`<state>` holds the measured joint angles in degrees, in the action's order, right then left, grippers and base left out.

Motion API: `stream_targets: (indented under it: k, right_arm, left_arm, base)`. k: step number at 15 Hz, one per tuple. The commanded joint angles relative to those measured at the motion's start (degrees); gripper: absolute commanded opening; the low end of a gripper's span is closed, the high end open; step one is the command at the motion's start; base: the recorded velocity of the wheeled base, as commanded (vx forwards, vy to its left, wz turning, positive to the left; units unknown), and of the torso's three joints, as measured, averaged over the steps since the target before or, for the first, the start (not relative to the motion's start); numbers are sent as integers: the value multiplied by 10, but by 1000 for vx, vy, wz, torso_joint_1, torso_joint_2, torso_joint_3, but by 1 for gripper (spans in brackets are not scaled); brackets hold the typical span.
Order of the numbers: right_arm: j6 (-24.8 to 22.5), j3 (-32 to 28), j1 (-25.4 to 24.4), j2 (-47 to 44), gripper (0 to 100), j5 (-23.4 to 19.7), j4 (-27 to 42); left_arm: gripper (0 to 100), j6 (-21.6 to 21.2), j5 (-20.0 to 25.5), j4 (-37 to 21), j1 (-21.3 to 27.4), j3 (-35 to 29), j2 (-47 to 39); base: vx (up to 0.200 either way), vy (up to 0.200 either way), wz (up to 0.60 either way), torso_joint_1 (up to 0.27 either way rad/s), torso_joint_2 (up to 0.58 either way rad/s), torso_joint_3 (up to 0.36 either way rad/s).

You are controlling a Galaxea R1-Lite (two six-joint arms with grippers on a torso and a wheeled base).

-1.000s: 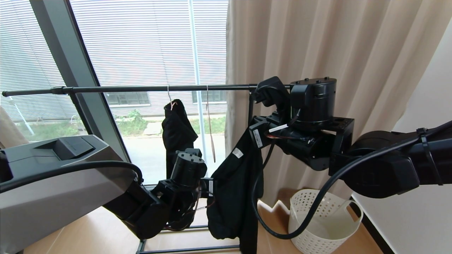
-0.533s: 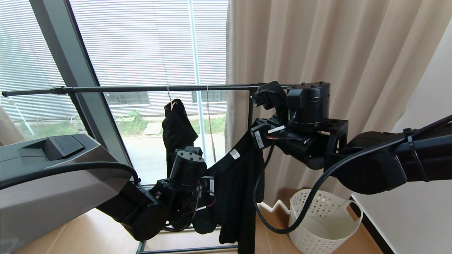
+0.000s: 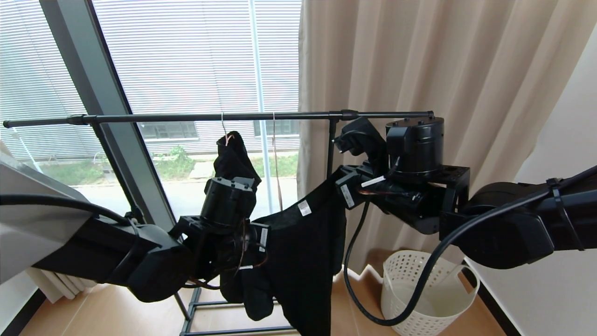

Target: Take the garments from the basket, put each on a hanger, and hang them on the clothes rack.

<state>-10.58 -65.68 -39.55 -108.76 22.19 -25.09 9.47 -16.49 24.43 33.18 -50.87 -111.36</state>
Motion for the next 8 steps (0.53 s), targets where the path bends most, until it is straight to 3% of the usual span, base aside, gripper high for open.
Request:
stream_targets:
  k: [1,3,4,6,8]
  right_arm:
    - [-6,18,0,18,0,-11,0]
    - [-28,43,0,34,0,-49,0]
    - [-33,51,0,36,0,-59,0]
    - [-53,79,2,50,0,-106,-1]
    - [-54,75,13,51,0,-137,-1]
  left_arm:
    - [0,-4,1,-63,-21,-66,32]
    - [0,-3,5,-169,-17,-138,41]
    - [0,-3,6,-187,-16,-150,42]
    - [0,-3,11,-282,0,-209,51]
    - [0,-3,38,-343,7,-242,63]
  base:
    - [0,0,0,0,0,0]
    - [0,0,0,0,0,0]
    - [0,0,0,0,0,0]
    - [0,0,0,0,0,0]
    - [0,0,0,0,0,0]
